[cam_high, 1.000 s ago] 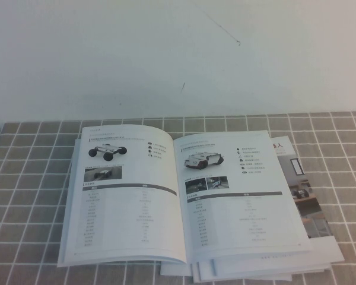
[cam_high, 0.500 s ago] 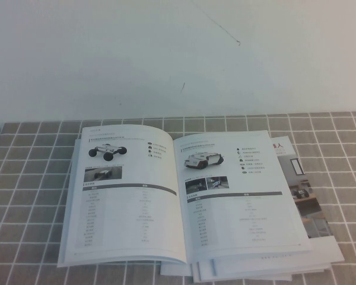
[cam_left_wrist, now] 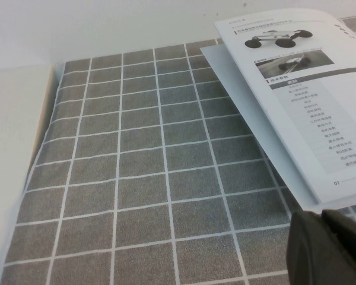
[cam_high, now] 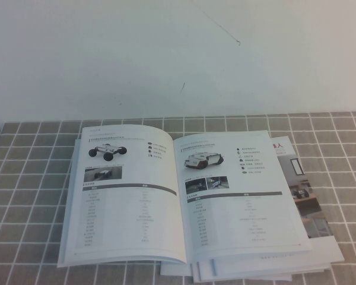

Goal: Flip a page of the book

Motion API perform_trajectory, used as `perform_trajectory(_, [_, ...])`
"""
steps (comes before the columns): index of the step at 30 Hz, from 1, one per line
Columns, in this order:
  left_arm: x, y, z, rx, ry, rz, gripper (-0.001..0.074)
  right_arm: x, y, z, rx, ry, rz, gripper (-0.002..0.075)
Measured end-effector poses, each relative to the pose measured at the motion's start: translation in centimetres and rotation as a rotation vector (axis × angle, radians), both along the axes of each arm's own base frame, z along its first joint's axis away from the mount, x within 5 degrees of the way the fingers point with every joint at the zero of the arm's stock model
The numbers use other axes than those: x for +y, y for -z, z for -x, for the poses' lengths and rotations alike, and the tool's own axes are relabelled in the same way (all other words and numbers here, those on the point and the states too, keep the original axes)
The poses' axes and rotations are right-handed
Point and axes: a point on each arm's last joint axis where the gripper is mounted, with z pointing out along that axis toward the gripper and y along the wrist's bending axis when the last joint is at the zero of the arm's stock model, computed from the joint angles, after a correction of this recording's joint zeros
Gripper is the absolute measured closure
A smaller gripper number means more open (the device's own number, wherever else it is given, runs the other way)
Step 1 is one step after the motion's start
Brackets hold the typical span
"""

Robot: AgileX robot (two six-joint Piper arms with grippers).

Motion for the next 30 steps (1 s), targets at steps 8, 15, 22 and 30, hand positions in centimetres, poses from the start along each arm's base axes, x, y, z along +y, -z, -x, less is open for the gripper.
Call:
perform_trajectory(8, [0.00,0.00,0.00,0.000,0.000,0.000,0.0738,0.00,0.00,0.00,0.000,0.000,0.000,0.0729])
perform_trajectory(15, [0.00,0.00,0.00,0.000,0.000,0.000,0.0738,0.00,0.00,0.00,0.000,0.000,0.000,0.0729])
perform_trajectory(22, [0.01,0.00,0.00,0.000,0.001,-0.007,0.0738,0.00,0.00,0.00,0.000,0.000,0.000,0.0729])
perform_trajectory(30, [0.09,-0.34,-0.14,-0.051,-0.009,-0.007,0.0738,0.00,0.00,0.00,0.000,-0.003,0.008,0.0729])
